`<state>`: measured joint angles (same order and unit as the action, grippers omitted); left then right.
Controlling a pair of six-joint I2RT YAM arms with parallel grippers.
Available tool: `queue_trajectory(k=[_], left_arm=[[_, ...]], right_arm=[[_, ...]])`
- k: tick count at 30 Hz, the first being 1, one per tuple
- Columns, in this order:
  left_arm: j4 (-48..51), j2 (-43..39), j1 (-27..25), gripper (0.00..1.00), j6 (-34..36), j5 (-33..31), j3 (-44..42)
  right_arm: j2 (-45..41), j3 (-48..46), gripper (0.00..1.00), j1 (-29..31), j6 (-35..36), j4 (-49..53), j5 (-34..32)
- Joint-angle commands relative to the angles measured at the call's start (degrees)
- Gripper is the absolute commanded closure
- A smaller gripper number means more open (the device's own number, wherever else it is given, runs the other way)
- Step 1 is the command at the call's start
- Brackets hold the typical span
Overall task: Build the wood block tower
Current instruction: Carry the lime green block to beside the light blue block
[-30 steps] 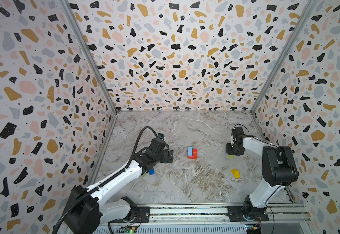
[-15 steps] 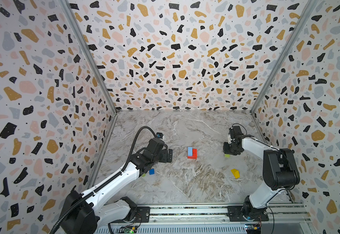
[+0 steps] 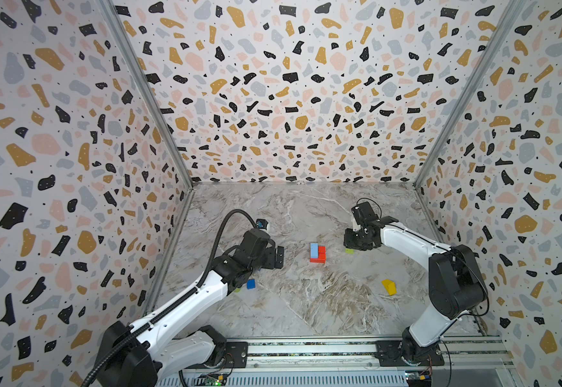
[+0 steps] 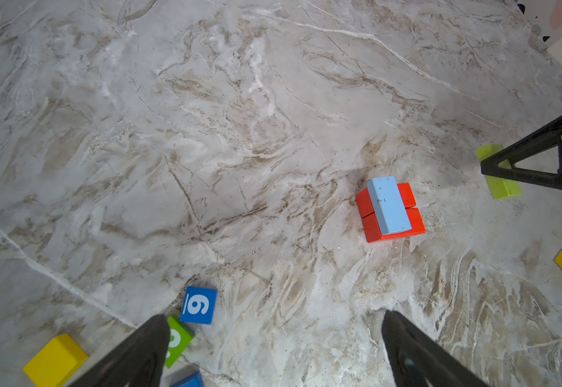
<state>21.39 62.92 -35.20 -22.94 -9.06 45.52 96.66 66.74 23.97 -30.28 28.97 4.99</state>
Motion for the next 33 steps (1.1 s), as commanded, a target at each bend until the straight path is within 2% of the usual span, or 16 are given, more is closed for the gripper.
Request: queue_trajectory(k=[1,14,33], left_arm=[[-1.55,-0.88,0.22,0.0,0.26,-0.53,-0.78],[-1.71,-1.57,0.31,0.0,0.0,0.27,-1.04],[-1.9,-1.66,0.31,0.0,-0.03,0.36,-1.31]], right_arm=[[0.39,3.11,0.75,2.44,-3.52,0.63,0.24],[2.5,5.17,0.75,8.99,-7.81,-2.11,1.57],[4.19,4.3,0.75,11.31,-9.53,-5.48,4.12]])
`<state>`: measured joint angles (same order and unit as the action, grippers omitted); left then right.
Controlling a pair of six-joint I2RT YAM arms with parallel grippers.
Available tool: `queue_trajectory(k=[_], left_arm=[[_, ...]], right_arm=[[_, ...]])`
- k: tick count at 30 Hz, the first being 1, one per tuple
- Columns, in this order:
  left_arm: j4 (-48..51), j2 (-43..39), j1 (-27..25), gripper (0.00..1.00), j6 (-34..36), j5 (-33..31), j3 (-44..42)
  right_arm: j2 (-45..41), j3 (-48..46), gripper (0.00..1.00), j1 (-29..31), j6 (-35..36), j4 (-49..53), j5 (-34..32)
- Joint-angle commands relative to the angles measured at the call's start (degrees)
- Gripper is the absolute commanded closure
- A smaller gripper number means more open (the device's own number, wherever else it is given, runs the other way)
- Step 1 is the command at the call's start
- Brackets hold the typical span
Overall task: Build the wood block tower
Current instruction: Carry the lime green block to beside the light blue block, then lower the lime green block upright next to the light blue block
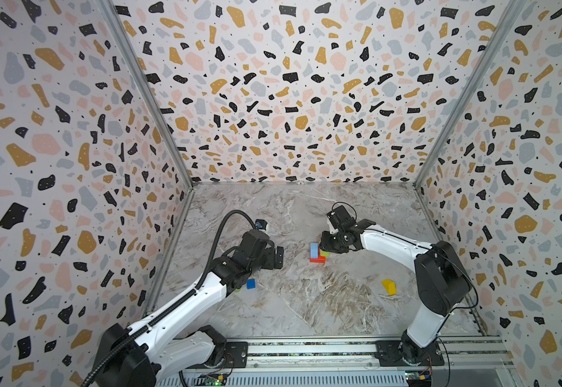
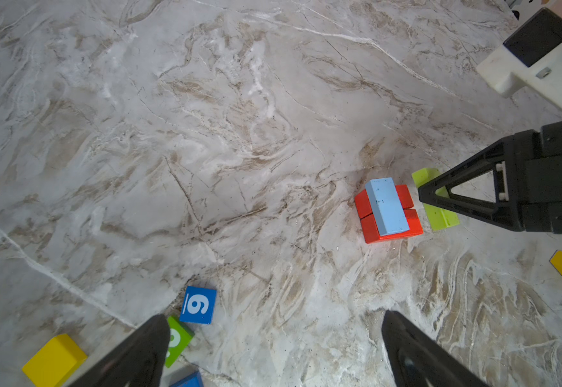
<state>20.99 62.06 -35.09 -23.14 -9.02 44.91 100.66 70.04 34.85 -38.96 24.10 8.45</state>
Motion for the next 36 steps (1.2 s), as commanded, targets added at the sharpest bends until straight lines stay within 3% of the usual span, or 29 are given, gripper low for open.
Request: queue_trajectory(k=[1,36], left_arm=[[-1.56,-0.8,0.17,0.0,0.17,0.31,-0.7],[-1.56,-0.45,0.15,0.0,0.25,0.32,-0.78]], right_arm=[[0.39,0.98,0.75,0.48,-0.85,-0.72,0.99],[1.41,0.01,0.68,0.44,0.02,-1.25,0.03]])
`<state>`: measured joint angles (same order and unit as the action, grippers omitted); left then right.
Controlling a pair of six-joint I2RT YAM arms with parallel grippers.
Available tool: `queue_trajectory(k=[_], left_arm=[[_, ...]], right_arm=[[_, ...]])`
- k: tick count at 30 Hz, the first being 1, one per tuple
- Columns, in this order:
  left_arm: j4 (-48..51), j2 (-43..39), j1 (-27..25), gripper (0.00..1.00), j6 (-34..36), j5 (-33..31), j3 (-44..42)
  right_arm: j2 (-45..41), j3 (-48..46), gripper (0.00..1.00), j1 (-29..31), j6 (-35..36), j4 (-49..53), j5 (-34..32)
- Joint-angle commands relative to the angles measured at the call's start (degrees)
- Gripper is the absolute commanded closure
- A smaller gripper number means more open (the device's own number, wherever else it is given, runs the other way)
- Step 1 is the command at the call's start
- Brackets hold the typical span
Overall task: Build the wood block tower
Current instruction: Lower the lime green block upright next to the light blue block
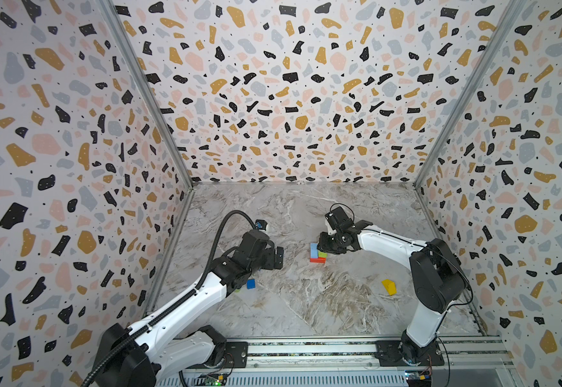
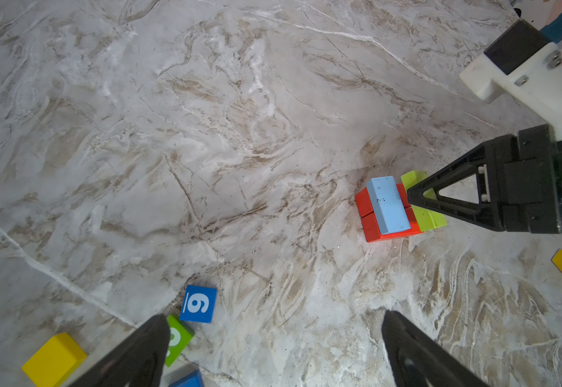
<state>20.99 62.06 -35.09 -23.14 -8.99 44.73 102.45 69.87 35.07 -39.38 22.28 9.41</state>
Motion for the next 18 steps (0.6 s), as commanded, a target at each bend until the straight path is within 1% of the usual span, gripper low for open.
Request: queue_trajectory(k=[1,18], left_arm=[[-1.56,-0.45,0.17,0.0,0.28,0.3,-0.61],[-1.39,-0.45,0.16,0.0,0.35,0.29,-0.59]], right_arm=[[-0.34,0.1,0.68,0.25,0.44,0.57,-1.04],[0.36,0.11,0.63,0.29,0.62,0.1,-1.01]])
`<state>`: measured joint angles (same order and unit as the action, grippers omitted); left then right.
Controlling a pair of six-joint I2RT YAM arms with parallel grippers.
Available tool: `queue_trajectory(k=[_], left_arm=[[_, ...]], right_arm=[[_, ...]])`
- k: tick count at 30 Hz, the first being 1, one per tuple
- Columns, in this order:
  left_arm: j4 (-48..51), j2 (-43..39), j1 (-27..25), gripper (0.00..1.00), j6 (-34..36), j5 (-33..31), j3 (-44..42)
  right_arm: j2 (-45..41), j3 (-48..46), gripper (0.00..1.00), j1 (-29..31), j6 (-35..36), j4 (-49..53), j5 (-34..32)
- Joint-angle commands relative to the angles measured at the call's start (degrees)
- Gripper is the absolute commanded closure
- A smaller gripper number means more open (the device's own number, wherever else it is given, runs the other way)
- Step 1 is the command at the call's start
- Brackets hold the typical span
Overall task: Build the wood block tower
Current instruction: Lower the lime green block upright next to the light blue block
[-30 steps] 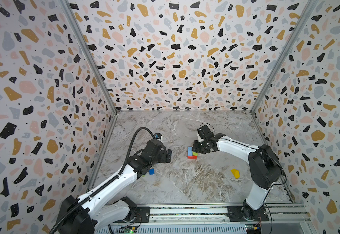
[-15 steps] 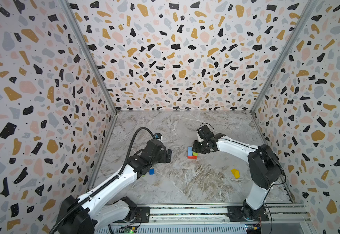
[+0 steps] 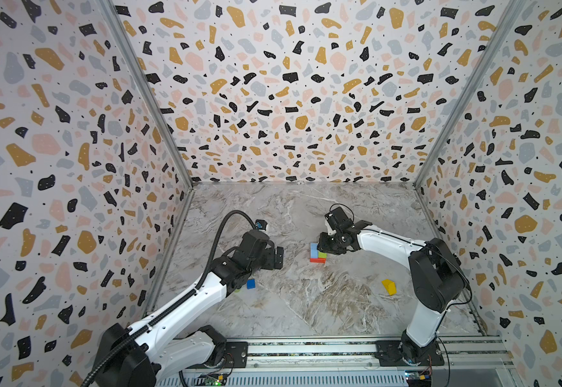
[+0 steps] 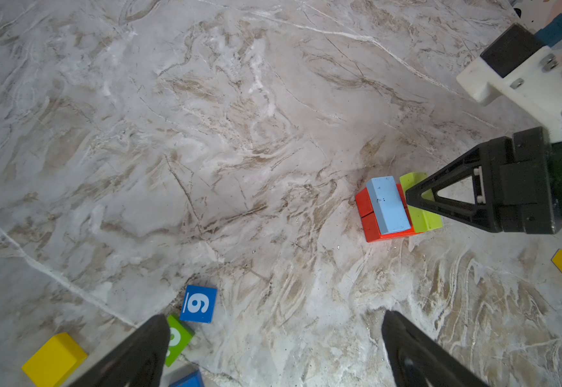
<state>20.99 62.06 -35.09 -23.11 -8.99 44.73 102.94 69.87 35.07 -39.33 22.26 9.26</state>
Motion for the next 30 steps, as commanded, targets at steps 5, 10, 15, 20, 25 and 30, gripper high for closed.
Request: queue_trajectory(k=[5,10,15,20,25,30], left_arm=[[-1.4,-0.52,0.2,0.0,0.37,0.41,-0.61],[-1.4,-0.47,0.19,0.0,0.39,0.43,-0.59],[-1.4,-0.45,0.2,0.0,0.44,0.29,-0.55],[-1.42,-0.41,0.2,0.0,0.37,0.26,-0.6],[-1.39,-0.41,0.2,0.0,0.39,0.32,-0.59],[-1.4,-0.36,0.19,0.0,0.36,0.21,-0.55]], right_arm=[[-0.22,0.13,0.62,0.2,0.64,0.06,-0.92],[-0.28,0.17,0.61,0.18,0.67,0.1,-1.12],[-0.23,0.27,0.62,0.1,0.66,0.34,-1.37],[-0.5,0.66,0.63,0.1,0.83,1.0,-2.35],[-0.66,0.72,0.64,0.07,0.97,1.16,-2.69],[-0.63,0.99,0.66,0.05,1.1,1.47,-2.76]])
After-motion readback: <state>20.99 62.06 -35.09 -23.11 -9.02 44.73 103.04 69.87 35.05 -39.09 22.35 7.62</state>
